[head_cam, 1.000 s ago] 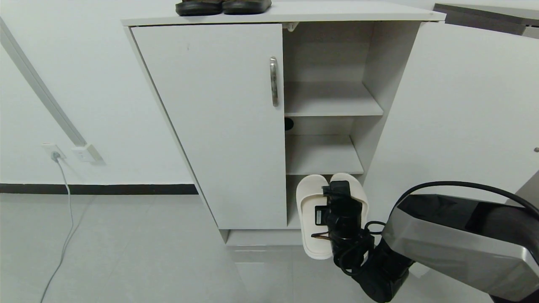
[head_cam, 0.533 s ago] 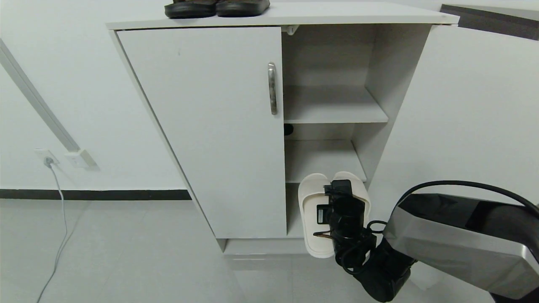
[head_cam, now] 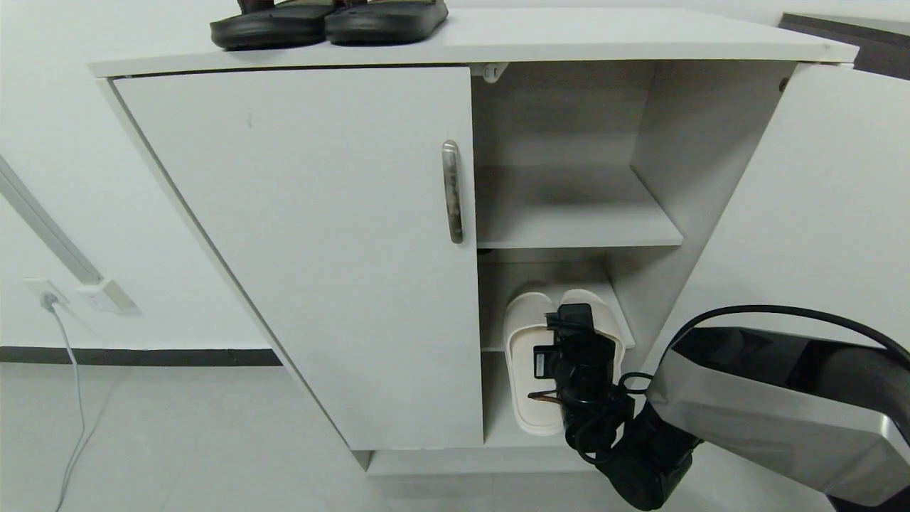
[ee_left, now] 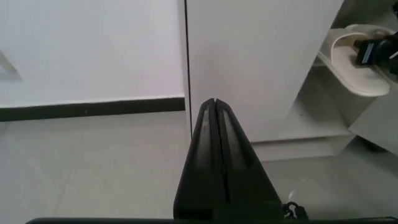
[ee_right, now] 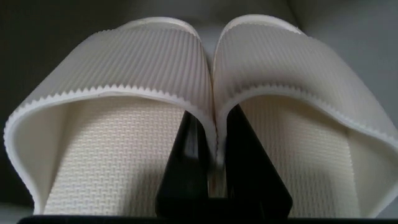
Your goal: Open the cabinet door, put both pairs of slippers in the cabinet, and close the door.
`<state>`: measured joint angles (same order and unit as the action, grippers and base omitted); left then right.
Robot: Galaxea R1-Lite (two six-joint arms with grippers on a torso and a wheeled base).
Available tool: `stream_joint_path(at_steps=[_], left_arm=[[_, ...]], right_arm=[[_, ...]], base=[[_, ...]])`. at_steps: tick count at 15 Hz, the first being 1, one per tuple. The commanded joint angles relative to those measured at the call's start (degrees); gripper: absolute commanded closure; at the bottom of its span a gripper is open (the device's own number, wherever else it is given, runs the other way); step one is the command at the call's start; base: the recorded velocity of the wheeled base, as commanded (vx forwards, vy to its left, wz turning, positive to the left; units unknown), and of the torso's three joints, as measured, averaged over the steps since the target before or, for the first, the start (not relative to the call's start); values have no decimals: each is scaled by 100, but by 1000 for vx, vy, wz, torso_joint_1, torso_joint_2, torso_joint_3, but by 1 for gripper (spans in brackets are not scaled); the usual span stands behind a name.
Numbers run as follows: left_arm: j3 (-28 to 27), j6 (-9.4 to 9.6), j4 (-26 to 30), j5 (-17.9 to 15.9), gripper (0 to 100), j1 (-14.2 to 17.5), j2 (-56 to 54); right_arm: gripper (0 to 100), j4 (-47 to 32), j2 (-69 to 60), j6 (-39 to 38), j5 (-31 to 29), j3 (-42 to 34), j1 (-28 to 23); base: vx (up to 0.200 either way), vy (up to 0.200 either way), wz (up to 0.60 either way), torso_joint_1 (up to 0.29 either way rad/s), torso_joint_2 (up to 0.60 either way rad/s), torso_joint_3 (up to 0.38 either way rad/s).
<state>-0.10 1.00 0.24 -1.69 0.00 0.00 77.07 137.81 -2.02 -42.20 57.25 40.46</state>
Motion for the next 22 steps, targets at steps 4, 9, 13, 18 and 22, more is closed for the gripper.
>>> stream_joint_path(at_steps=[4, 9, 13, 18, 22], left_arm=[[1, -3, 2, 2, 100, 0, 9], [1, -12, 2, 2, 100, 0, 9], [1, -21, 2, 2, 100, 0, 9], [1, -38, 2, 11, 100, 0, 9], [1, -38, 2, 11, 100, 0, 9]], right_arm=[[100, -201, 61, 0, 503, 278, -214], [100, -843, 290, 0, 1074, 946, -390], [100, -1880, 685, -9, 1012, 2467, -653], [100, -2372, 1019, 0, 757, 3381, -847], [100, -2504, 1186, 9, 757, 3706, -926]], base=[[0, 0, 0, 0, 0, 0], [0, 0, 0, 0, 0, 0], [0, 0, 0, 0, 0, 0], [0, 0, 0, 0, 0, 0], [0, 0, 0, 0, 0, 0]])
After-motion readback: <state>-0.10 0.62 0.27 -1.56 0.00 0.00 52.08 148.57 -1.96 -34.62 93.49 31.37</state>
